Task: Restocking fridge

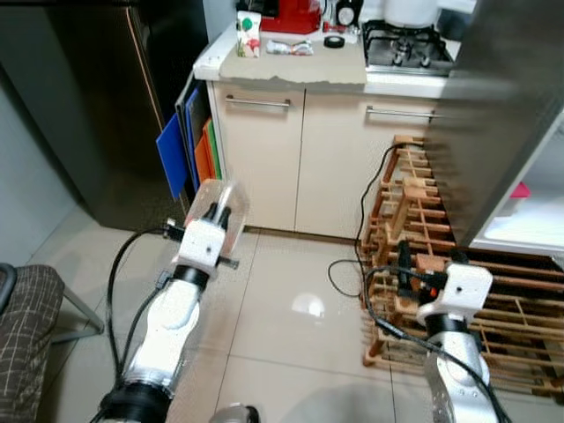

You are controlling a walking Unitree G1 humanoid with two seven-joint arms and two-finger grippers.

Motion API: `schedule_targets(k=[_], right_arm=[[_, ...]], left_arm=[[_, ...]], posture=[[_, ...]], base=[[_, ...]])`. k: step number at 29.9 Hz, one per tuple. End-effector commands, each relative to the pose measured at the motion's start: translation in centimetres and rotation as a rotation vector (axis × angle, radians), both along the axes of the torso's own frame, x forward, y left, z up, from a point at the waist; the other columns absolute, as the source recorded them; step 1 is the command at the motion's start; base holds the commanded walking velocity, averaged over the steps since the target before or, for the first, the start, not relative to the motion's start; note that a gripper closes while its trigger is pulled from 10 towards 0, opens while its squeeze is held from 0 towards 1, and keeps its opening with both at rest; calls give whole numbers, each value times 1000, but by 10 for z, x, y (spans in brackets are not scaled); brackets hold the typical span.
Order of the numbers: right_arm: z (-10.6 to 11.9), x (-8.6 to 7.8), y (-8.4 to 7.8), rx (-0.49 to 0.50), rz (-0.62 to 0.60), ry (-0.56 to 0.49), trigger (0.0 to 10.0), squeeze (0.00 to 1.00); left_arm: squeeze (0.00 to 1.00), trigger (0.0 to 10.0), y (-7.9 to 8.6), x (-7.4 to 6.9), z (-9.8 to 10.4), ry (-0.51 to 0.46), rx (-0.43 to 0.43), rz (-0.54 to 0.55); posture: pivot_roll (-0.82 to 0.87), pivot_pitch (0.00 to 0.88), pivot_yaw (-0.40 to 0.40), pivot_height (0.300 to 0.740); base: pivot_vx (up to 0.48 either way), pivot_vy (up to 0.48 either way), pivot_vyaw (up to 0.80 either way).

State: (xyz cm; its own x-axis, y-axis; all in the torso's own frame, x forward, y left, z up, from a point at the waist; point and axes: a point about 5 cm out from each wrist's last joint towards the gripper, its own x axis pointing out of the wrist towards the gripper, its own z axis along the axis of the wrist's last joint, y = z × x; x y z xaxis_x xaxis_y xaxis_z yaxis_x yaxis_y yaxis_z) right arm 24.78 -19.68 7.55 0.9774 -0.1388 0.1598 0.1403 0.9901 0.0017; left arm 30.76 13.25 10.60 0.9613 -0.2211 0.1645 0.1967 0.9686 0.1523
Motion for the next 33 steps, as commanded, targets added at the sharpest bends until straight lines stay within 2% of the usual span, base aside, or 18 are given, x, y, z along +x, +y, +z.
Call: schedule_targets(k=[1,10,13,16,22,23,24,28,33], right_arm=[[7,2,4,1,10,-23,10000,0],[12,3,4,-3,16,-42,10000,0],[11,-7,4,-2,42,-24,10000,0],[8,-12,3,0,46,-7,10000,0],[4,-14,2,3,48,13,10000,0],[5,-14,4,7,54,20,10000,0],[5,-14,4,7,54,20,10000,0],[4,-15,4,15,48,26,10000,0],[-3,-26,0,17,60,64,10000,0]], left_arm=[[0,10000,3,-1,-14,122,-74,-14],[0,10000,-7,-4,-9,96,-93,-94],[0,10000,3,-12,-20,155,-46,-101],[0,10000,4,-18,-24,170,-40,-113],[0,10000,-5,-20,-18,149,-37,-165],[0,10000,-11,-21,-12,130,-70,-220],[0,10000,-11,-21,-12,130,-70,-220],[0,10000,-12,-21,-7,117,-69,-234],[0,10000,-6,-23,-6,117,-76,-229]], posture=[[-41,34,45,740],[-49,25,47,740],[-51,31,42,740],[-51,34,39,740],[-51,35,42,740],[-55,33,45,740],[-55,33,45,740],[-60,32,48,740],[-58,36,49,740]], base=[[0,0,0],[0,0,0],[0,0,0],[0,0,0],[0,0,0],[0,0,0],[0,0,0],[0,-476,0],[0,-480,0]])
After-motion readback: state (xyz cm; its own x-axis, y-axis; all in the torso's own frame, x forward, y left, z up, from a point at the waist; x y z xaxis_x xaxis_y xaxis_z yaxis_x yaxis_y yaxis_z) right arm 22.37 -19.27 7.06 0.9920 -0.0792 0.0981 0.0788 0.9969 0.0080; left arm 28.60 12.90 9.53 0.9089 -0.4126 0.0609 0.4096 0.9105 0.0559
